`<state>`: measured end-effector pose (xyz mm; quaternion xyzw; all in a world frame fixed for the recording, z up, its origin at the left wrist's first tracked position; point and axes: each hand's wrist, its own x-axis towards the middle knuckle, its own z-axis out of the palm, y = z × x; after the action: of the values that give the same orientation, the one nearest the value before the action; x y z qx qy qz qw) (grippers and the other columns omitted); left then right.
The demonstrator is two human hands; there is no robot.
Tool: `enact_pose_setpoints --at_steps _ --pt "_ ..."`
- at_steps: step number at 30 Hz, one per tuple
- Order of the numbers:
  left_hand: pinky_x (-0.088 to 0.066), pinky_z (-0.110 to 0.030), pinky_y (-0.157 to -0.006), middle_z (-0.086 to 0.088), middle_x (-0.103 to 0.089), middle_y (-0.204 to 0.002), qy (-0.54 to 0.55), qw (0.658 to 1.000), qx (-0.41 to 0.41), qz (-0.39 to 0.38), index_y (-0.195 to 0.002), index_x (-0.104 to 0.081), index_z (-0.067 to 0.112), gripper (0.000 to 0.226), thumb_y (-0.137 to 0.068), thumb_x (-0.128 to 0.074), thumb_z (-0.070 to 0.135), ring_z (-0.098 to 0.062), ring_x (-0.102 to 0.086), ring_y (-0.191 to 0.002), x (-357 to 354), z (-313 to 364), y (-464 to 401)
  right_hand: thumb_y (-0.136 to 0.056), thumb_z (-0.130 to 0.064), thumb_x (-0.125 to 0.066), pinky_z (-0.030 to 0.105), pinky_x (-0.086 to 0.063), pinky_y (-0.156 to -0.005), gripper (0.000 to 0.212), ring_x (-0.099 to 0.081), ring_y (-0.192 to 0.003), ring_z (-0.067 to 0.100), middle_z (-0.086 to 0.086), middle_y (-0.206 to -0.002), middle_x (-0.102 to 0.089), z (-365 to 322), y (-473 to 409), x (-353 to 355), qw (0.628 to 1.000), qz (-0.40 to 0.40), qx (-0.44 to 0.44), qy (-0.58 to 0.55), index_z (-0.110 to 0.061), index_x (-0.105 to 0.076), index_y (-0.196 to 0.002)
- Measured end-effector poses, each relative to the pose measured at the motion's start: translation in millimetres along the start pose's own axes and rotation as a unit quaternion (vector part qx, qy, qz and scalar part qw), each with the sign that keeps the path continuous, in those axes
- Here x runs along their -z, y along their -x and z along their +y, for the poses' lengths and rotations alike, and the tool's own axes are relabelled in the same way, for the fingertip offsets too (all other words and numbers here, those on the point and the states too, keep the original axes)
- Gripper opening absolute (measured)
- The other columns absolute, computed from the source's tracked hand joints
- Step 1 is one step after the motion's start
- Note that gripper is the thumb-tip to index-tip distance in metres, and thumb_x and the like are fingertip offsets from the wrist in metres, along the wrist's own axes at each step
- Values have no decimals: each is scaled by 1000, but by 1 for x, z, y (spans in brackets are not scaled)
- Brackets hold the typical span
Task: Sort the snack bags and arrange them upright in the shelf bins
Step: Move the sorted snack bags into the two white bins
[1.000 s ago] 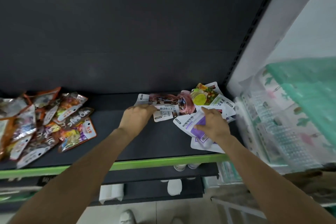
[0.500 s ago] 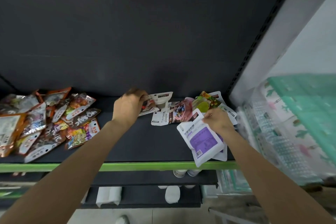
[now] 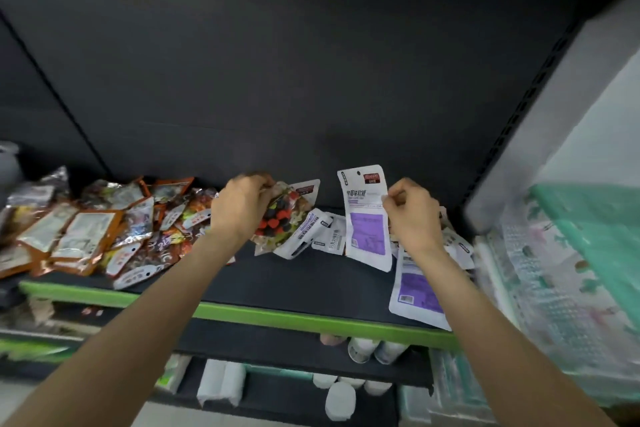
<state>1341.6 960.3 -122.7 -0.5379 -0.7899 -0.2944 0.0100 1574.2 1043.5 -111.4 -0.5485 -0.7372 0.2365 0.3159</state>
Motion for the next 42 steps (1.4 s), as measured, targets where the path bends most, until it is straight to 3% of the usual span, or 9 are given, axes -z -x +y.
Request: enact_pose_setpoints --at_steps 4,8,12,16,20,29,34,38,42 --pt "-41 -29 -63 -2 -65 -90 50 997 46 45 -94 -69 13 15 -92 -59 23 -19 -58 -78 50 -46 16 -93 -14 -55 13 -41 -57 8 -59 -82 9 -5 -89 -60 -60 13 -37 998 -16 51 -43 -8 -56 -88" --pt "-39 -28 -67 -1 -62 -82 116 982 113 100 -93 -69 9 15 -90 -63 22 -17 -56 -77 107 -106 33 -91 -9 -56 43 -57 -68 9 -64 -81 16 -2 -83 -62 -131 36 -85 990 -33 85 -112 -5 -55 -84" --pt "-42 -31 -63 -3 -62 -79 111 977 130 126 -92 -67 9 14 -90 -63 23 -23 -60 -74 166 -179 51 -91 -9 -57 48 -56 -66 12 -65 -79 18 0 -81 -63 -205 68 -142 982 -54 120 -137 -9 -53 -80" --pt "-50 -39 -66 -7 -67 -77 86 980 124 131 -90 -67 13 14 -91 -62 25 -28 -62 -75 231 -264 70 -89 -7 -57 45 -53 -72 11 -63 -81 21 0 -79 -63 -285 106 -207 981 -43 129 -141 -10 -56 -79" --pt "-41 -30 -61 1 -61 -78 60 978 143 140 -95 -69 14 16 -92 -60 27 -20 -57 -73 295 -340 84 -89 -8 -56 47 -53 -75 10 -62 -82 22 0 -80 -62 -362 139 -266 980 -47 130 -145 -9 -56 -79" --pt "-36 -26 -67 4 -58 -86 60 961 198 185 -98 -69 15 16 -93 -58 26 -17 -55 -78 383 -482 75 -92 -9 -55 49 -54 -75 19 -61 -86 21 -1 -84 -61 -479 163 -384 976 -80 119 -161 -15 -50 -75" --pt "-43 -30 -70 1 -63 -90 69 961 208 169 -93 -69 16 15 -93 -59 27 -19 -58 -84 401 -556 32 -91 -8 -56 40 -51 -76 16 -60 -84 22 -2 -79 -58 -524 141 -451 976 -80 120 -163 -11 -52 -77" --pt "-45 -28 -75 -8 -69 -98 95 956 209 181 -97 -70 10 17 -91 -61 23 -23 -61 -88 409 -606 -23 -91 -8 -55 25 -53 -67 17 -60 -86 23 0 -81 -60 -557 110 -503 977 -75 100 -174 -10 -52 -75" --pt "-41 -24 -73 -9 -68 -96 121 955 207 175 -101 -69 5 18 -92 -61 18 -20 -57 -81 411 -639 -71 -91 -10 -55 51 -55 -74 25 -62 -88 25 -1 -79 -61 -580 88 -536 979 -76 72 -176 -20 -47 -69"
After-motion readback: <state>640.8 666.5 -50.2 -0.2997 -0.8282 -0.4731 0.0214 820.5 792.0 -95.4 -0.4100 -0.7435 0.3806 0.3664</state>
